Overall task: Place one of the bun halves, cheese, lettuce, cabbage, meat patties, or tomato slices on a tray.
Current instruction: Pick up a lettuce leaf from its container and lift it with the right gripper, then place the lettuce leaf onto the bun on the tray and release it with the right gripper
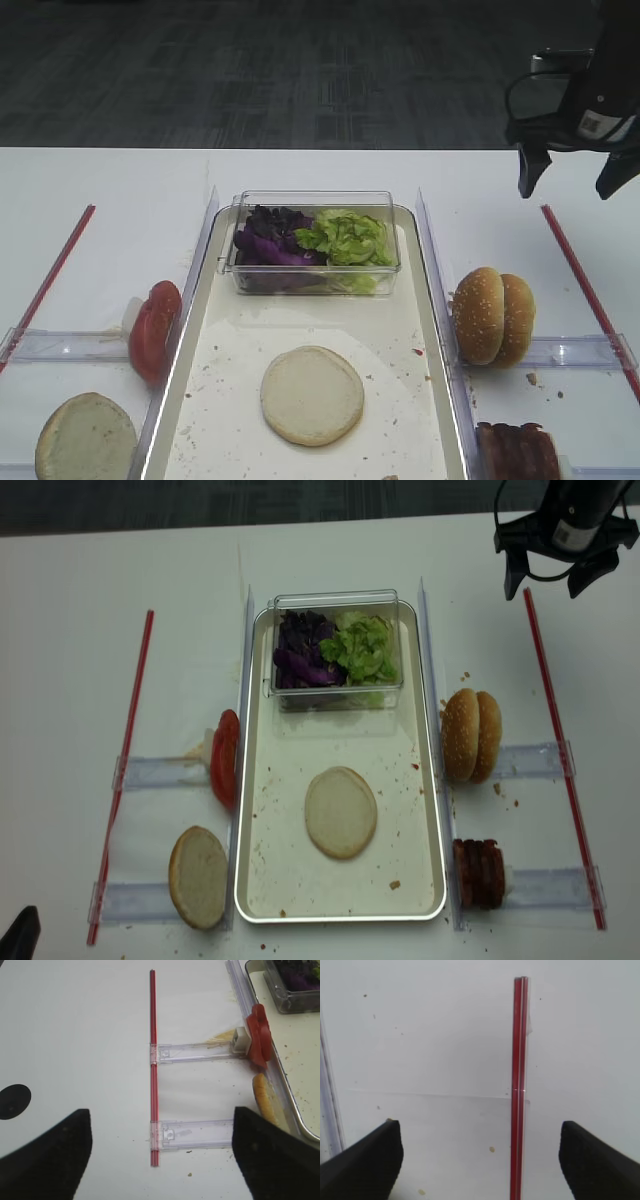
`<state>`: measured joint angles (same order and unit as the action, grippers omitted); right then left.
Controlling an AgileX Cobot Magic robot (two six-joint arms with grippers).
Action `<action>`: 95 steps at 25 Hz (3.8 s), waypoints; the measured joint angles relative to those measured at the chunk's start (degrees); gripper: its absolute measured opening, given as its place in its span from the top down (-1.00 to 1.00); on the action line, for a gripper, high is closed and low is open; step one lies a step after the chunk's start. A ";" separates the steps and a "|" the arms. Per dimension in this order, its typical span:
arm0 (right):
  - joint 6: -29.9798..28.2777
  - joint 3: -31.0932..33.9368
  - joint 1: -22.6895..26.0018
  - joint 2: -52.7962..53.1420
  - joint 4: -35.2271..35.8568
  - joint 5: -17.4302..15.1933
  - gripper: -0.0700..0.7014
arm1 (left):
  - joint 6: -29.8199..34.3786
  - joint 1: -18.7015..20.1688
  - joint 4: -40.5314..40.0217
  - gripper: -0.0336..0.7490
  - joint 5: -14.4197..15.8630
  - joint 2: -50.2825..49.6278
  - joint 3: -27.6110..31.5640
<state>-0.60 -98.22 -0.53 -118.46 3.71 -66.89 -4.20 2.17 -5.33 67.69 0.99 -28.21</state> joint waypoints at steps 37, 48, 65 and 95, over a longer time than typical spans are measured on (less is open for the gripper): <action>-2.44 0.00 -28.55 -5.69 2.11 11.37 -0.66 | 0.09 0.00 0.00 -0.53 0.00 0.00 0.00; -2.78 0.00 -28.55 -6.29 2.11 11.83 -0.24 | 0.09 0.00 0.00 -0.53 0.00 0.00 0.00; -4.22 0.00 -28.55 -6.55 2.11 12.14 0.72 | 0.09 0.00 0.00 -0.53 0.00 0.00 0.00; -4.91 -12.09 -28.55 3.55 1.77 -2.80 0.72 | 0.09 0.00 0.00 -0.53 0.00 0.00 0.00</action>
<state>-5.51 -110.31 -29.07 -114.91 5.48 -69.69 -4.11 2.17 -5.33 67.69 0.99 -28.21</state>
